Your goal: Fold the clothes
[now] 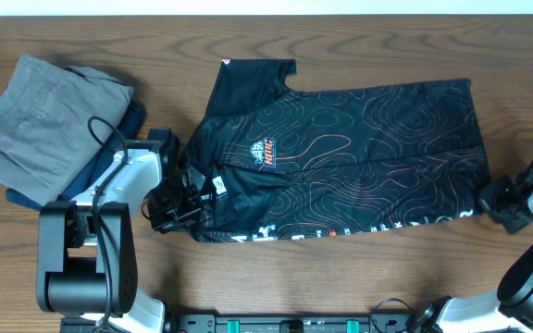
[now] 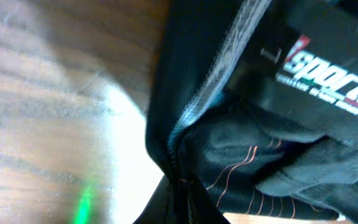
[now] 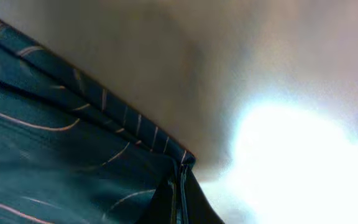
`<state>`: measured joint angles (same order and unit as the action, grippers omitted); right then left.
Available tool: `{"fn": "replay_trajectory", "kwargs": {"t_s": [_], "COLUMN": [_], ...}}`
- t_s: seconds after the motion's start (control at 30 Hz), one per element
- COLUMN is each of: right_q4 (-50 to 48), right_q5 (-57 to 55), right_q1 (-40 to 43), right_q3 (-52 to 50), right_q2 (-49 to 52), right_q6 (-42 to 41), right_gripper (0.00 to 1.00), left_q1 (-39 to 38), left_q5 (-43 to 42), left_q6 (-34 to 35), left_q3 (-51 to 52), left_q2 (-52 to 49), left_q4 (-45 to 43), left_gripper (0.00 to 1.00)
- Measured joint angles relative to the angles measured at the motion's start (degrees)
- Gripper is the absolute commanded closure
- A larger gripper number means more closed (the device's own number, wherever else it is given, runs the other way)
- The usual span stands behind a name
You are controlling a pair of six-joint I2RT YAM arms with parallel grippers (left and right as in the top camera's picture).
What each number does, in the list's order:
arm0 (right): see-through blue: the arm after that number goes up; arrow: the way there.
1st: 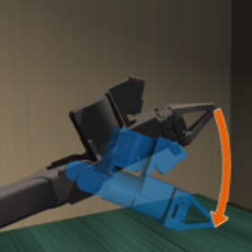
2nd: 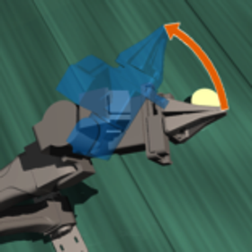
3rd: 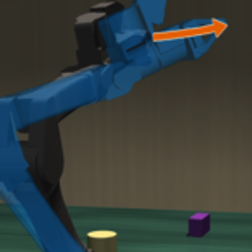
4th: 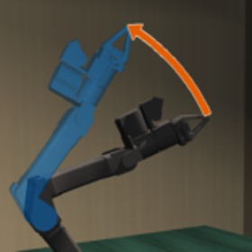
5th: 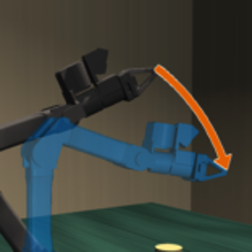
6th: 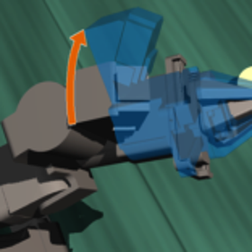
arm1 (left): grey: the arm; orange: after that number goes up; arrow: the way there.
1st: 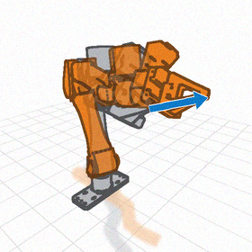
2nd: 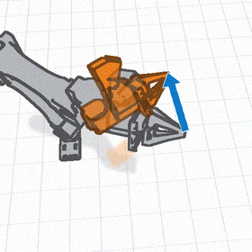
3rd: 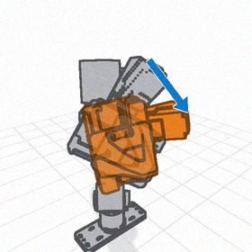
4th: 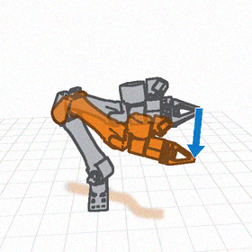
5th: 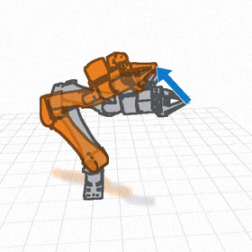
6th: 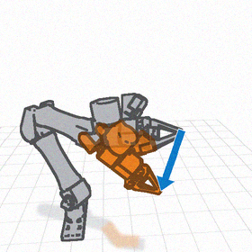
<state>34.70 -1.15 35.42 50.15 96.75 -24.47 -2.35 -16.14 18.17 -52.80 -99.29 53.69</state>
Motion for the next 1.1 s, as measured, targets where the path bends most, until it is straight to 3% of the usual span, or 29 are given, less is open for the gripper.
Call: {"fn": "replay_trajectory", "kwargs": {"t_s": [0.23,0.47,0.57,0.63,0.67,0.7,0.73,0.77,0.8,1.1], "right_q4": [10.34,12.11,11.56,10.95,10.60,10.32,10.10,9.92,9.81,7.28], "right_q5": [-8.41,-10.27,-7.93,-5.11,-3.32,-1.62,-0.07,1.44,2.75,17.05], "right_q1": [3.30,5.42,5.42,5.40,5.40,5.40,5.40,5.40,5.40,5.01], "right_q3": [-0.07,-0.72,-0.83,-0.81,-0.76,-0.63,-0.42,-0.09,0.31,1.77], "right_q2": [-0.33,-1.14,-3.78,-6.73,-8.59,-10.45,-12.11,-13.88,-15.61,-24.98], "right_q6": [-4.11,-5.29,-4.79,-3.76,-3.15,-2.62,-2.23,-1.84,-1.62,5.31], "right_gripper": [0.99,0.98,0.92,0.81,0.75,0.57,0.20,0.05,0.01,0.01], "left_q1": [0.00,0.00,0.00,0.00,0.00,0.00,-0.02,0.00,0.00,-0.02], "left_q5": [2.05,2.67,2.82,2.86,2.89,2.89,3.08,2.99,3.06,1.16], "left_q6": [0.00,0.02,0.00,-0.09,-0.15,-0.15,-0.13,-0.02,0.02,-0.04], "left_q3": [0.00,0.00,0.00,-0.15,-0.42,-0.92,-1.51,-1.99,-2.56,-3.28], "left_q2": [0.00,0.09,1.64,3.80,5.27,7.02,8.98,10.54,12.81,20.94], "left_q4": [7.32,10.71,10.40,10.40,10.40,10.36,10.05,9.42,8.24,-2.36], "left_gripper": [0.94,0.94,0.90,0.83,0.74,0.57,0.34,0.09,0.06,0.04]}}
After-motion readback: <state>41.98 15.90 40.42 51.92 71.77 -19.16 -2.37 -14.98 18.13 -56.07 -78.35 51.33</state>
